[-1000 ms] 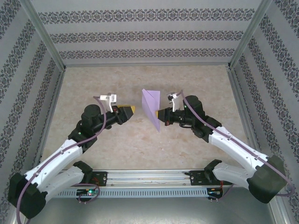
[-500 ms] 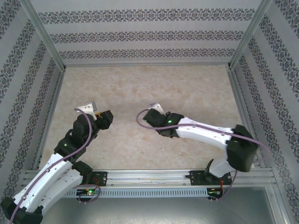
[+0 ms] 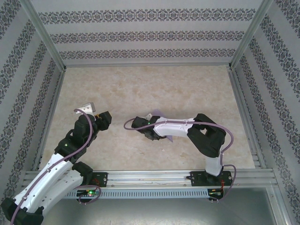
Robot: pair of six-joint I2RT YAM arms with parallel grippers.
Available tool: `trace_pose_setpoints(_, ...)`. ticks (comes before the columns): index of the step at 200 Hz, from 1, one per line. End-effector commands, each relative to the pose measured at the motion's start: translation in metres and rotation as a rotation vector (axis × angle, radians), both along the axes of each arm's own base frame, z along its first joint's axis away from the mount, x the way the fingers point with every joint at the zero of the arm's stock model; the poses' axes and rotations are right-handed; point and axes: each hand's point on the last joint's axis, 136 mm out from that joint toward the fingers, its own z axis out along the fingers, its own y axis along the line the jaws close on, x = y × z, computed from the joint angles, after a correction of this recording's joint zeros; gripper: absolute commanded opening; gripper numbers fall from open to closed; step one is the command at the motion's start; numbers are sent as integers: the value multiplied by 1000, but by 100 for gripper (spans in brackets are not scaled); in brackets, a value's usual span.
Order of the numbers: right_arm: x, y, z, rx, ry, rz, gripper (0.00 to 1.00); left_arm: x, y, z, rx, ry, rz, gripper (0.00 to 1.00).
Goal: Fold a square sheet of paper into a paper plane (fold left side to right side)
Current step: Turn over the paper at the center of the table, then pick up the paper from the center of the table.
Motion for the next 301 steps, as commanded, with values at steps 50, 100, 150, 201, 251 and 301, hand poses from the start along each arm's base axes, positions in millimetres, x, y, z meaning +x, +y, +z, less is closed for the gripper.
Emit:
trace_pose_setpoints(50, -2, -9, 85, 457, -16, -72, 76, 18, -42, -21, -111, 92, -143, 64)
trace_pose_setpoints(100, 7, -55, 113, 735, -63, -165, 96, 32, -83, -49, -212, 217, -259, 64)
trace_pose_setpoints(150, 17, -99, 105, 1026, -109, -305, 98, 36, -135, -77, -344, 320, -386, 60)
trace_pose_setpoints(201, 19, -123, 82, 1176, -100, -436, 98, 49, -188, -101, -467, 344, -408, 59)
trace_pose_setpoints(251, 17, -130, 78, 1164, -117, -437, 98, 62, -212, -130, -567, 351, -319, 53)
trace_pose_setpoints(301, 14, -134, 75, 1163, -117, -439, 98, 72, -230, -148, -606, 359, -298, 47)
